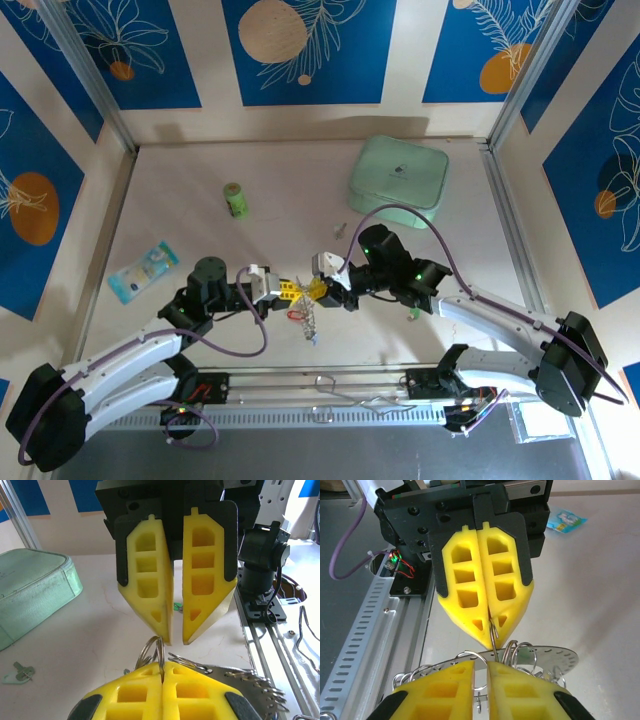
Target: Put the keys on the keyring
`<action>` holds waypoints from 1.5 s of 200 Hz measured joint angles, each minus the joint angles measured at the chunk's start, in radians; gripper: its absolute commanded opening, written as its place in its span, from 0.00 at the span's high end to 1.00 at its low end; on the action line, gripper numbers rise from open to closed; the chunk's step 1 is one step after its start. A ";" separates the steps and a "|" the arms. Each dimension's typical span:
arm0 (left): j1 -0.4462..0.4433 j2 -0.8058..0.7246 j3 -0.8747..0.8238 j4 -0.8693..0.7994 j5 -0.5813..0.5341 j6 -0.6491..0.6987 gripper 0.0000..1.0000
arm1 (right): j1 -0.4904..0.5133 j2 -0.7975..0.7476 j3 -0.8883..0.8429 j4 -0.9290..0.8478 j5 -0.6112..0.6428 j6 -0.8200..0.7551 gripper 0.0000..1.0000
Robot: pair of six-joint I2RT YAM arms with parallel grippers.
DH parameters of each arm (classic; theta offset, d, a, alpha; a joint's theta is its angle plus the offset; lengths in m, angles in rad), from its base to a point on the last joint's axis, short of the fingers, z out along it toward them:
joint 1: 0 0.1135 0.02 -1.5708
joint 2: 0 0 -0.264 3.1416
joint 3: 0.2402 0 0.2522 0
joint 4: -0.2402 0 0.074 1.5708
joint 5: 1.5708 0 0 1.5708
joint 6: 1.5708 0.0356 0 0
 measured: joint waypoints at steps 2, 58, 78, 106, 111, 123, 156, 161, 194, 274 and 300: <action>0.000 0.000 0.000 0.000 0.000 0.000 1.00 | 0.000 0.000 0.000 0.000 0.002 0.000 0.79; 0.000 0.006 0.000 0.006 0.000 -0.001 1.00 | 0.000 0.003 0.000 0.000 0.006 0.000 0.75; 0.000 0.008 -0.002 0.006 0.000 -0.007 1.00 | 0.000 0.006 0.000 -0.001 0.010 0.000 0.77; 0.000 0.008 -0.006 0.006 0.000 -0.007 1.00 | -0.006 0.006 0.000 -0.011 0.014 -0.005 0.80; 0.000 0.007 -0.006 0.006 0.001 -0.007 1.00 | -0.009 0.006 0.000 -0.014 0.015 -0.005 0.80; 0.000 0.007 -0.006 0.005 0.002 -0.006 1.00 | -0.016 0.006 0.000 -0.022 0.021 -0.005 0.80; 0.000 0.007 -0.006 0.005 0.009 -0.006 1.00 | -0.021 0.006 0.000 -0.032 0.029 -0.012 0.76; 0.000 0.007 -0.006 0.005 0.011 -0.006 1.00 | -0.021 0.006 0.000 -0.032 0.029 -0.012 0.76; 0.000 0.007 -0.006 0.006 0.019 -0.007 1.00 | -0.017 0.006 0.000 -0.031 0.028 -0.012 0.75; 0.000 0.024 -0.009 0.021 0.038 -0.008 1.00 | -0.003 0.026 0.000 -0.007 0.002 -0.012 0.83; -0.001 0.033 -0.010 0.022 0.045 -0.015 1.00 | 0.009 0.045 0.000 0.004 -0.002 -0.013 0.83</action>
